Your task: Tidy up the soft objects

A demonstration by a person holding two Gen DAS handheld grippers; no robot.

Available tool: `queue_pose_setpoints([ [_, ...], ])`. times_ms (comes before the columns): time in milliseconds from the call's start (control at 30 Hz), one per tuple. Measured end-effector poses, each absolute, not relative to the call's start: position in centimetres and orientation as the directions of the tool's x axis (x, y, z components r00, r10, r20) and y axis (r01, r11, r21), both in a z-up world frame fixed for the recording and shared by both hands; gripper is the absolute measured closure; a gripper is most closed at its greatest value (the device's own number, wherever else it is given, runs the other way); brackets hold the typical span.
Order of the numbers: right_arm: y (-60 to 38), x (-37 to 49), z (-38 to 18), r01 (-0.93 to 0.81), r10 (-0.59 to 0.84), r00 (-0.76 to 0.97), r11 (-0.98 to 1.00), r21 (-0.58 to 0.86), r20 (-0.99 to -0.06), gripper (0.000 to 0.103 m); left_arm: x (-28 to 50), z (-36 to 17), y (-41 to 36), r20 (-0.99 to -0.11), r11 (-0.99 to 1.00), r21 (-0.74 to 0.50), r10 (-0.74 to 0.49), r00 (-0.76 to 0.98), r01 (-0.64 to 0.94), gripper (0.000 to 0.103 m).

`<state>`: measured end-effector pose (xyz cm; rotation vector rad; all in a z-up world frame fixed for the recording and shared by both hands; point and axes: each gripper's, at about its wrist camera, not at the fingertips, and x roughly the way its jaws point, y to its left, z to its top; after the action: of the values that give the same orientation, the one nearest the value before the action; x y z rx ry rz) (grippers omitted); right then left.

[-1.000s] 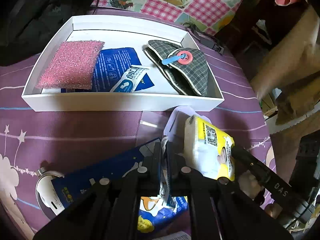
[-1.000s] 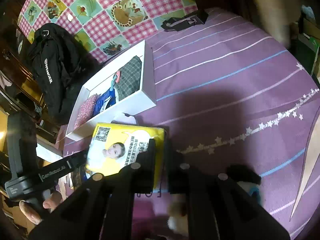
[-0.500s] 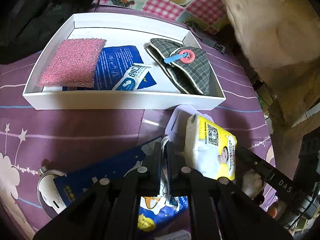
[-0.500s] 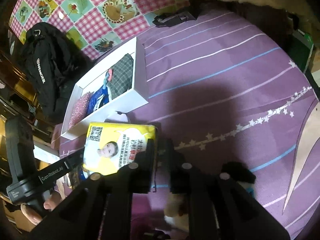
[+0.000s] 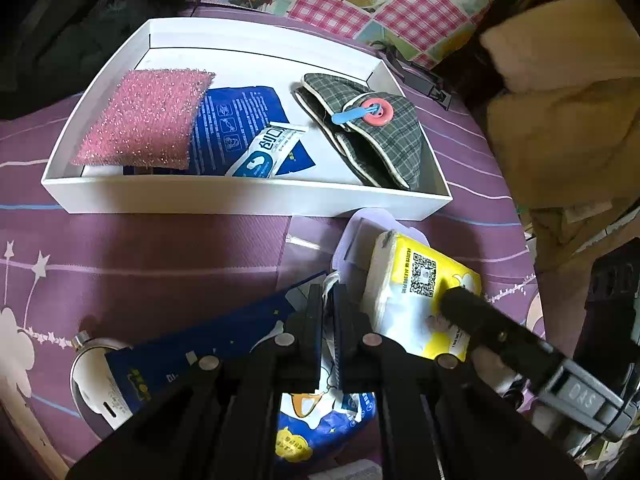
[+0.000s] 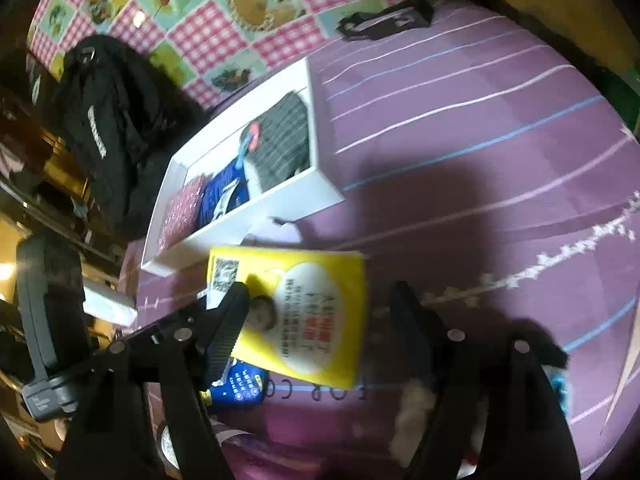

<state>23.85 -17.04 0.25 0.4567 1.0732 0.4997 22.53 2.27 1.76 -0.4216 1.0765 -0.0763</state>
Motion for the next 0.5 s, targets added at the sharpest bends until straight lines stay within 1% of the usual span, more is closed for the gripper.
queue_pose_setpoints([
  [67, -16.6, 24.1, 0.1, -0.162, 0.632, 0.354, 0.767, 0.621, -0.689, 0.029, 22.5, 1.7, 2.4, -0.835, 0.914, -0.379, -0.270, 0.480, -0.144, 0.100],
  [100, -16.5, 24.1, 0.1, -0.153, 0.624, 0.358, 0.773, 0.616, -0.694, 0.033, 22.5, 1.7, 2.4, -0.834, 0.913, -0.382, -0.273, 0.480, -0.144, 0.100],
  [133, -16.6, 24.2, 0.0, -0.148, 0.623, 0.358, 0.774, 0.616, -0.696, 0.042, 22.5, 1.7, 2.5, -0.832, 0.911, -0.387, -0.278, 0.481, -0.143, 0.100],
  [167, -16.7, 24.2, -0.1, -0.141, 0.621, 0.361, 0.774, 0.617, -0.696, 0.046, 22.5, 1.6, 2.6, -0.829, 0.908, -0.393, -0.283, 0.482, -0.143, 0.100],
  [233, -17.4, 24.2, -0.2, -0.122, 0.629, 0.371, 0.762, 0.635, -0.683, 0.063, 22.4, 1.6, 2.6, -0.827, 0.905, -0.400, -0.288, 0.483, -0.146, 0.100],
  [300, -18.0, 24.2, -0.3, -0.105, 0.642, 0.370, 0.747, 0.656, -0.672, 0.074, 22.4, 1.6, 2.8, -0.824, 0.902, -0.408, -0.295, 0.484, -0.145, 0.100],
  [333, -18.5, 24.2, -0.4, -0.092, 0.659, 0.368, 0.727, 0.680, -0.655, 0.080, 22.3, 1.6, 3.1, -0.820, 0.898, -0.417, -0.303, 0.486, -0.144, 0.100],
  [400, -19.4, 24.1, -0.5, -0.077, 0.691, 0.367, 0.689, 0.720, -0.622, 0.084, 22.2, 1.5, 3.4, -0.812, 0.888, -0.439, -0.325, 0.485, -0.139, 0.100],
  [500, -20.6, 23.7, -0.2, -0.070, 0.716, 0.382, 0.653, 0.754, -0.584, 0.086, 22.0, 1.8, 4.0, -0.799, 0.874, -0.465, -0.347, 0.491, -0.140, 0.100],
])
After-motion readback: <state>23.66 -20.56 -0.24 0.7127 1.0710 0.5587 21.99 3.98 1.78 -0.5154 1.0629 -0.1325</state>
